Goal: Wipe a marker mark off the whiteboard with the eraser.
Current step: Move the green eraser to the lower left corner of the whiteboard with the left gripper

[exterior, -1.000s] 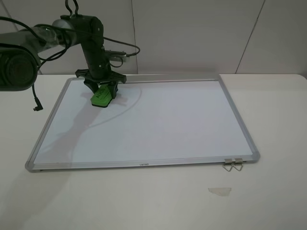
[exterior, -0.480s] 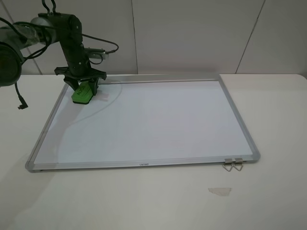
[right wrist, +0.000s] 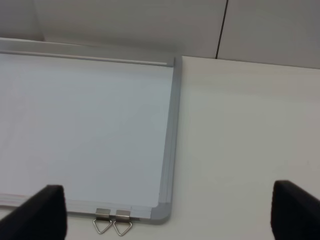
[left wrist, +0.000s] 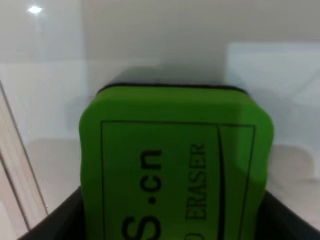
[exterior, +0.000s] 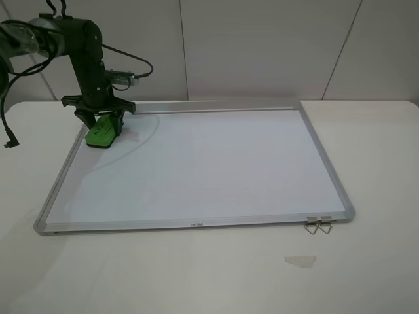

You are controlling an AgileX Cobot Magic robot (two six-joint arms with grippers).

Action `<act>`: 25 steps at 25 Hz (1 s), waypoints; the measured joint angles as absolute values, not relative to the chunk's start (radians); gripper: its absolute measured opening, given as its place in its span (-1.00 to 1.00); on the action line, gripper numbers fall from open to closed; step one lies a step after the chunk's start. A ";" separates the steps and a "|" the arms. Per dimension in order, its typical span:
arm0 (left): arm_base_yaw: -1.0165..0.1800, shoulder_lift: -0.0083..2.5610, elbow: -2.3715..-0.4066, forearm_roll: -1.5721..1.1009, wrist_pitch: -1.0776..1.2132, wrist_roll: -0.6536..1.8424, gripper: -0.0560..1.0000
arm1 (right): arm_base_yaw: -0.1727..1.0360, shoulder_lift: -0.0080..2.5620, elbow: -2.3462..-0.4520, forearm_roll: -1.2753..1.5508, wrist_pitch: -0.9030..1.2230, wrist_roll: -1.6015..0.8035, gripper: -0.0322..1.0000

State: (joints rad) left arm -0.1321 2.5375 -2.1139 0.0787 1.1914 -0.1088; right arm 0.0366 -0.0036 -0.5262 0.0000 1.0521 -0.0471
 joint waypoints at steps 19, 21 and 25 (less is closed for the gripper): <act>-0.079 2.005 -1.218 0.021 0.820 -0.254 0.23 | 0.037 -0.004 -0.526 0.000 1.052 -0.047 0.64; -0.079 1.957 -1.122 0.021 0.730 -0.270 0.23 | 0.037 -0.004 -0.526 0.000 1.052 -0.047 0.64; -0.079 1.908 -0.974 0.019 0.615 -0.279 0.23 | 0.037 -0.004 -0.526 0.000 1.052 -0.047 0.64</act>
State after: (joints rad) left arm -0.0793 1.9081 -0.9738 0.0194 0.6147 -0.2786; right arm 0.0366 -0.0036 -0.5262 0.0000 1.0521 -0.0471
